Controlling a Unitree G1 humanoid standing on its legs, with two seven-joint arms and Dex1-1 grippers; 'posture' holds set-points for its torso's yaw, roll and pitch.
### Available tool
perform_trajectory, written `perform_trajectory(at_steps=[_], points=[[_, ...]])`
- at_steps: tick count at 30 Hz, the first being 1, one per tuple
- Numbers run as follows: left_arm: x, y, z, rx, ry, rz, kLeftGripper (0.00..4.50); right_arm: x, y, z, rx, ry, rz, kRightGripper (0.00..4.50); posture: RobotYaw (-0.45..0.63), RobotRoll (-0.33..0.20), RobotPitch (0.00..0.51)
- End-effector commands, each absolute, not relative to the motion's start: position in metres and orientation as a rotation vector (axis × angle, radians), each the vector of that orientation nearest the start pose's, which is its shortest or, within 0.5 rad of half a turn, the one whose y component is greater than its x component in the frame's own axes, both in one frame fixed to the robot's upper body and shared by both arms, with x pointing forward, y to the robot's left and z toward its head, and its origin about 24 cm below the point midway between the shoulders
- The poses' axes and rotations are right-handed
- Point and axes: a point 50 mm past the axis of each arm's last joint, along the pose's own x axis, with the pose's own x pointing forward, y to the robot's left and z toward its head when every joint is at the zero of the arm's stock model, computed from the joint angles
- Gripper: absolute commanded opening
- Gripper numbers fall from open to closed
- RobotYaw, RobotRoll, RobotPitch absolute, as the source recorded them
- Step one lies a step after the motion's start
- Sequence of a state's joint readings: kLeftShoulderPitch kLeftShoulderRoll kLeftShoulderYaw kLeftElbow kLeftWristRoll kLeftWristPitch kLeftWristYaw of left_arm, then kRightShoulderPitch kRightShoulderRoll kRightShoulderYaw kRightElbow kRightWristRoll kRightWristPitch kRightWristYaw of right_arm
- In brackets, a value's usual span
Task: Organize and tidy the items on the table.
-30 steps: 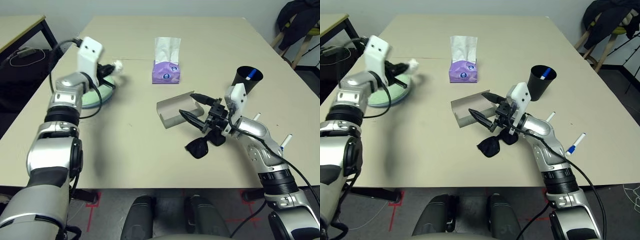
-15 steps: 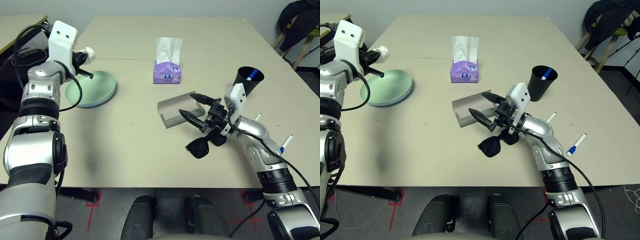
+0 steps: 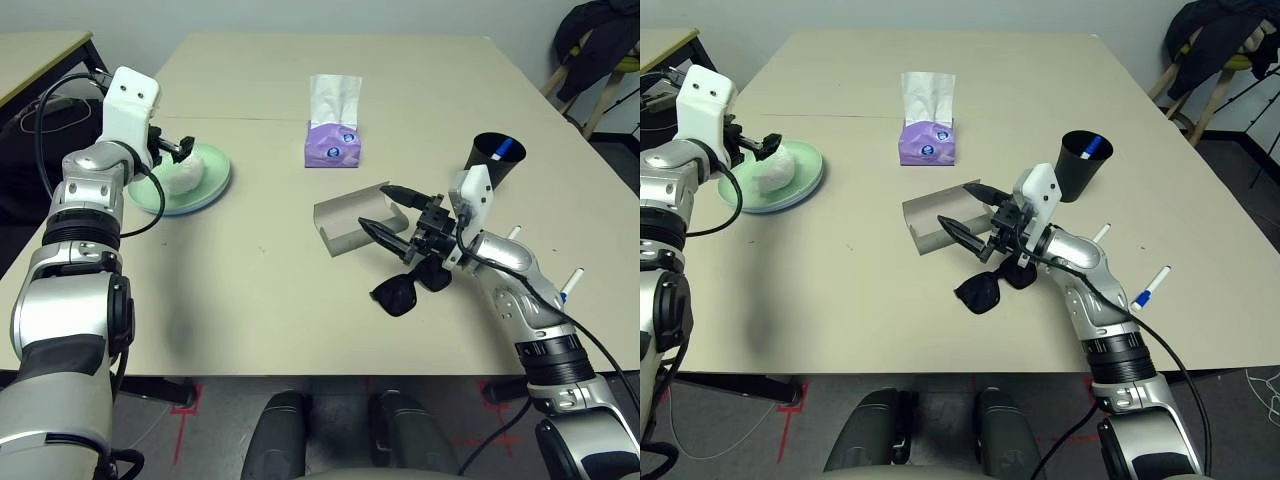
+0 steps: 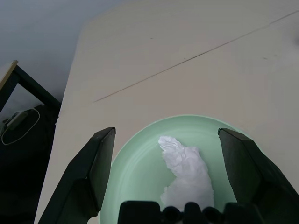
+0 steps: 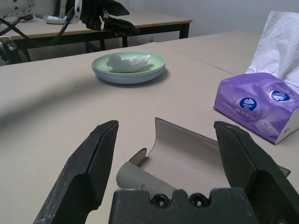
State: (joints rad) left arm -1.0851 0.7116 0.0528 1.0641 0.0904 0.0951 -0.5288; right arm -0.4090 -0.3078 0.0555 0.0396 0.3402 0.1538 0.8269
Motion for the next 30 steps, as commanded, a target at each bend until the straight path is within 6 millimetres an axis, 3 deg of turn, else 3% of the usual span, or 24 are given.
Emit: perform_trajectory(at_steps=[1, 8, 15, 23, 30], points=[[0.385, 0.304, 0.221, 0.456, 0.124, -0.161, 4.48, 0.303, -0.133, 0.135, -0.072, -0.17, 0.985, 4.5, 0.11, 0.0, 0.098], [0.373, 0.271, 0.202, 0.262, 0.074, -0.616, 4.48, 0.309, -0.134, 0.136, -0.103, -0.173, 0.951, 4.5, 0.12, 0.0, 0.102], [0.362, 0.26, 0.182, 0.282, -0.015, -0.727, 4.48, 0.31, -0.133, 0.139, -0.111, -0.184, 0.97, 4.5, 0.13, 0.0, 0.109], [0.352, 0.244, 0.148, 0.3, 0.038, -0.852, 4.48, 0.312, -0.131, 0.137, -0.165, -0.154, 0.994, 4.5, 0.13, 0.0, 0.109], [0.339, 0.228, 0.145, 0.303, -0.015, -1.065, 4.48, 0.315, -0.138, 0.142, -0.221, -0.077, 1.0, 4.5, 0.13, 0.0, 0.108]])
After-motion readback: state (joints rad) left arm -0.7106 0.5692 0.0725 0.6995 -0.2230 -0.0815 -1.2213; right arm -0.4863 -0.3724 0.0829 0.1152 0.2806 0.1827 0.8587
